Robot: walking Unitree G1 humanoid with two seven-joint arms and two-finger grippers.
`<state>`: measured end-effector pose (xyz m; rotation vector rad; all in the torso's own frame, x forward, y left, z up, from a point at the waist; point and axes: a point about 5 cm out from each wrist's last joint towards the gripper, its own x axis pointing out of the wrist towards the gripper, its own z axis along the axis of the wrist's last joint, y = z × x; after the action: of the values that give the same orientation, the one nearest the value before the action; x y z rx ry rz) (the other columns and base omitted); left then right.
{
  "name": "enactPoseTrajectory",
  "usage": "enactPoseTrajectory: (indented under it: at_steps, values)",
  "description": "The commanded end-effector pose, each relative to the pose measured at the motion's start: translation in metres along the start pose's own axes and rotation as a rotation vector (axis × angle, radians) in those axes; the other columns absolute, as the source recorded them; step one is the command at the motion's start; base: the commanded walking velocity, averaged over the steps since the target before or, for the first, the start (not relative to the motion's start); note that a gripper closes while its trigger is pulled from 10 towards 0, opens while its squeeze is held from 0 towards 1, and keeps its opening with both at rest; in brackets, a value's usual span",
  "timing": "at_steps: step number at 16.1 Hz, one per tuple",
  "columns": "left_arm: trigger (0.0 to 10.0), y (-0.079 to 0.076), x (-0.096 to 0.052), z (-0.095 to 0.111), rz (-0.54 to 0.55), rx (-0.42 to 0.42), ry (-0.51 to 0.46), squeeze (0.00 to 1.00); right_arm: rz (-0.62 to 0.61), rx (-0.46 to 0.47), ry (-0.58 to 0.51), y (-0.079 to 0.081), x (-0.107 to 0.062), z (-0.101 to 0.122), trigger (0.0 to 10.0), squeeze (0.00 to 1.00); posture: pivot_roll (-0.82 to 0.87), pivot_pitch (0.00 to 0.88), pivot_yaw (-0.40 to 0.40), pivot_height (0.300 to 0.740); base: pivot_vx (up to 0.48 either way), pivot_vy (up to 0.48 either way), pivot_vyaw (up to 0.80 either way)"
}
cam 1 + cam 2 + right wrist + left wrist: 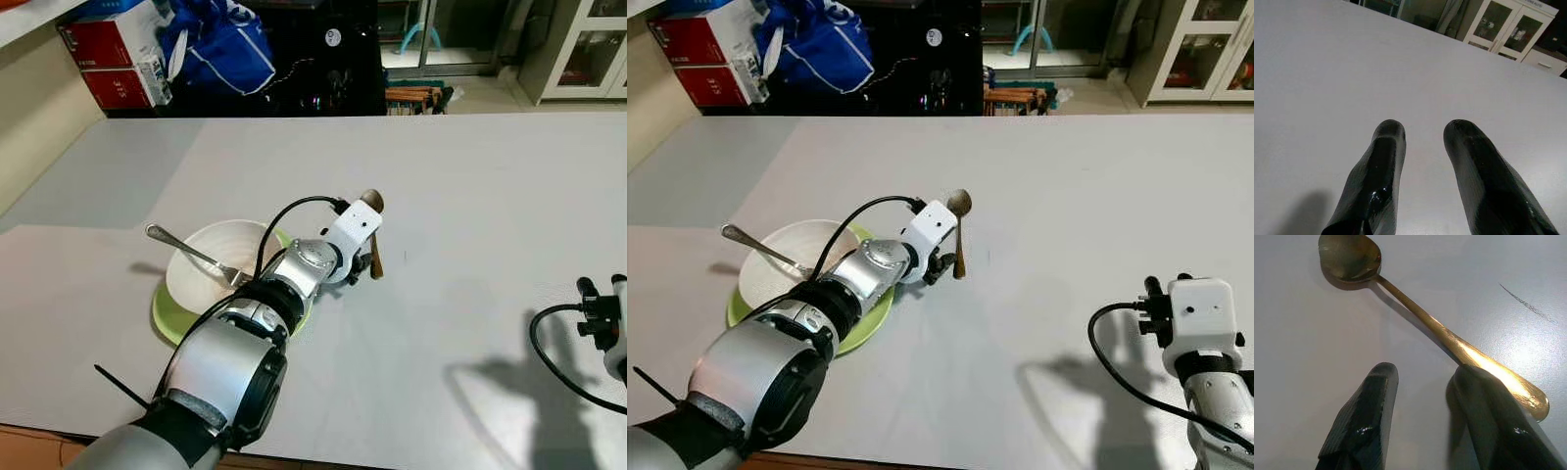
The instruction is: Setting the table
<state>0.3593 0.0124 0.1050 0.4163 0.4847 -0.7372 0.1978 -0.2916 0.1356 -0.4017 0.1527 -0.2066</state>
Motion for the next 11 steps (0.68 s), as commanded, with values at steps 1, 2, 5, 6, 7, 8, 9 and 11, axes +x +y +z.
enactPoseTrajectory:
  at_steps: [1,2,5,6,7,8,9,11]
  values:
    - [10.0,-0.044,0.010,-0.024,-0.157,-0.020,0.098,0.00,-0.003,0.010,-0.001,0.000,-0.002,0.002,10.0,0.00,-0.41,0.077,0.111,0.740,0.000,0.000,0.00]
    - [10.0,-0.045,0.010,-0.027,-0.158,-0.003,0.103,0.00,0.000,0.010,0.002,0.001,-0.002,0.001,10.0,0.00,-0.41,0.078,0.112,0.740,0.000,0.000,0.00]
    - [10.0,-0.039,0.009,-0.028,-0.144,0.042,0.109,0.00,0.006,0.010,0.003,0.002,-0.001,0.002,10.0,0.00,-0.41,0.092,0.116,0.740,0.000,0.000,0.00]
    - [10.0,-0.037,0.009,-0.025,-0.142,0.037,0.103,0.00,0.007,0.011,0.003,0.002,-0.001,0.002,10.0,0.00,-0.40,0.093,0.115,0.740,0.000,0.000,0.00]
    - [10.0,-0.027,0.007,-0.016,-0.122,0.029,0.082,0.00,0.011,0.013,0.004,0.004,-0.001,0.002,10.0,0.00,-0.38,0.093,0.110,0.740,0.000,0.000,0.00]
    - [10.0,-0.020,0.004,-0.012,-0.115,0.028,0.079,0.00,0.017,0.017,0.006,0.006,0.001,0.001,10.0,0.00,-0.37,0.089,0.110,0.740,0.000,0.000,0.00]
    - [10.0,-0.015,0.003,-0.014,-0.116,0.034,0.095,0.00,0.023,0.022,0.009,0.009,0.003,-0.001,10.0,0.00,-0.36,0.088,0.109,0.740,0.000,0.000,0.00]
    - [10.0,-0.008,0.000,-0.019,-0.106,0.044,0.123,0.00,0.033,0.026,0.006,0.012,0.007,-0.001,10.0,0.00,-0.33,0.086,0.100,0.740,0.000,0.000,0.00]
